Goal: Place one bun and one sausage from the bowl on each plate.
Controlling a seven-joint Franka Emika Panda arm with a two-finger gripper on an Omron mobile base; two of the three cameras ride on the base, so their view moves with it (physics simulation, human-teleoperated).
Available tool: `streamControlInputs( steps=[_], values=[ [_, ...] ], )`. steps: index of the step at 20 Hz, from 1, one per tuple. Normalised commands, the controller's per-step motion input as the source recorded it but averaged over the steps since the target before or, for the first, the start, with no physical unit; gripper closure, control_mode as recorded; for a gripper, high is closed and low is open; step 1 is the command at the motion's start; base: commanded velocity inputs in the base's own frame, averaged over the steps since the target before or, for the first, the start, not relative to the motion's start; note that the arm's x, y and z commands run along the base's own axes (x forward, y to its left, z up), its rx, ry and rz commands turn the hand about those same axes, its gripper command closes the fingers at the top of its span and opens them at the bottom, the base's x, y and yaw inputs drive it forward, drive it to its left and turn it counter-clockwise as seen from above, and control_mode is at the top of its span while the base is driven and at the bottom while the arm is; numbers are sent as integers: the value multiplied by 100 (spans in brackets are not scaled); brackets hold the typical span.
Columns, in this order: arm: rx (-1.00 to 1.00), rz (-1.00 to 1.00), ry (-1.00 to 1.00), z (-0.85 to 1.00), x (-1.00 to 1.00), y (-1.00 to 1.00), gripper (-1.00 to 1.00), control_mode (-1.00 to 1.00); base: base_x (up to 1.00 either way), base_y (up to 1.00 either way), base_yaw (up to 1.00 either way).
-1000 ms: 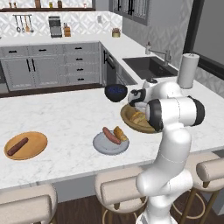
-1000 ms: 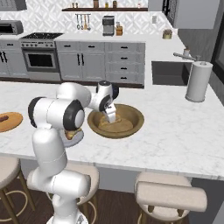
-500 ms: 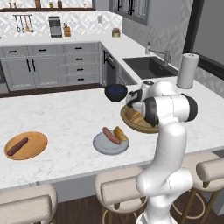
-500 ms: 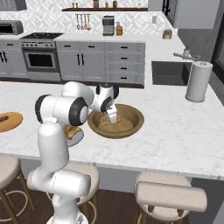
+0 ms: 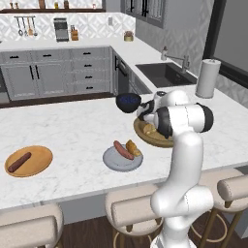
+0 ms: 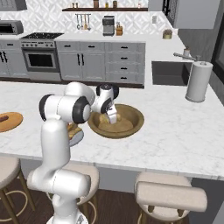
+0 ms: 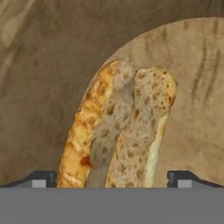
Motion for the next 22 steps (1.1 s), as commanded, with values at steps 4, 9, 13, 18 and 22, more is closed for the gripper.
streamControlInputs(
  steps=[4, 9, 13, 18, 22],
  values=[
    [0, 0, -2, -29, 3, 0, -100, -100, 0, 0, 0],
    [4, 0, -4, -44, 0, 0, -100, -100, 0, 0, 0],
    [10, -1, -15, -10, -18, -7, 100, -100, 0, 0, 0],
    [10, -3, -15, 17, -37, -18, 100, -100, 0, 0, 0],
    [8, -2, -5, 85, -17, -9, 100, -100, 0, 0, 0]
  ],
)
